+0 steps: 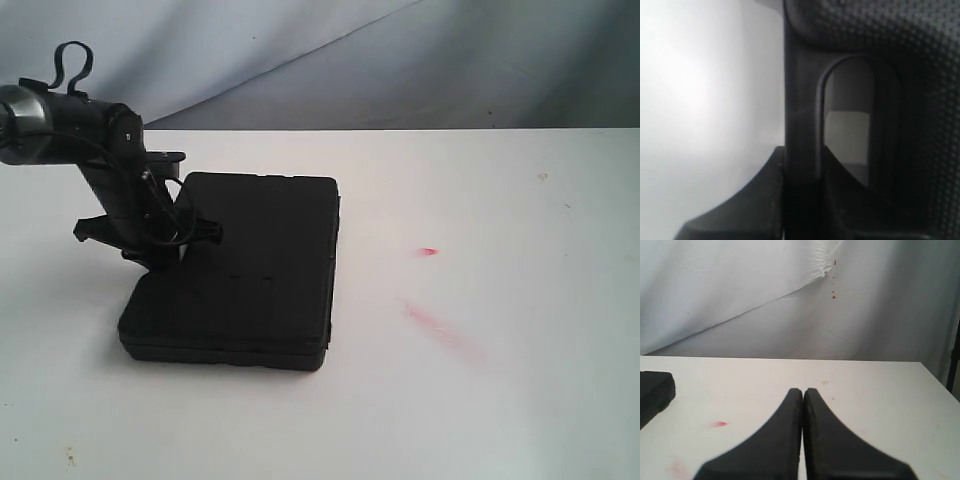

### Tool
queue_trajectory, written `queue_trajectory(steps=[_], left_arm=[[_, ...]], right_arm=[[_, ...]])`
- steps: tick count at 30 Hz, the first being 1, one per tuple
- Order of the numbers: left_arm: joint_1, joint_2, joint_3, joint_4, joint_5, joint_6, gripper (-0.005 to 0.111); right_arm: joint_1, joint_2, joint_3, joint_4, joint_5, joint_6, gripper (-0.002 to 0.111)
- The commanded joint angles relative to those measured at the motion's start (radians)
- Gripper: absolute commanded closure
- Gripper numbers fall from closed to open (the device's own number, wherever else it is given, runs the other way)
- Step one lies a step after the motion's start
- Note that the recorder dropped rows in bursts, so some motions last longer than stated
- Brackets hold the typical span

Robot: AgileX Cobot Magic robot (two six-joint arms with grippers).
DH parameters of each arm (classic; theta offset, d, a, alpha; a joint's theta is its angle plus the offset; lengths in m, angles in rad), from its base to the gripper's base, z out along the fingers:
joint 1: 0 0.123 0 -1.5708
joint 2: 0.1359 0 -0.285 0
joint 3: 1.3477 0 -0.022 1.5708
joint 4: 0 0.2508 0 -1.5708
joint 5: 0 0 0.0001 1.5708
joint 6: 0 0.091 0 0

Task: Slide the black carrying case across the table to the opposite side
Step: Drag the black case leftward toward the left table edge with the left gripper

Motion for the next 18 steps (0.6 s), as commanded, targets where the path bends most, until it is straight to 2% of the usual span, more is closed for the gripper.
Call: queue_trajectory(steps=[1,13,18], left_arm=[[0.045,-0.018,0.016,0.032,0.008,0.032,0.107],[0.145,-0.015,0.016,0.04,-0.006,0.04,0.107],[0.17,-0.013,0.028,0.04,-0.021,0.111,0.107]], right_arm=[[-0.008,-0.006,0.003,0.007,-0.011,0.002,0.108],[-0.008,-0.006,0.003,0.007,-0.011,0.002,0.108],[-0.008,-0.006,0.003,0.007,-0.011,0.002,0.108]])
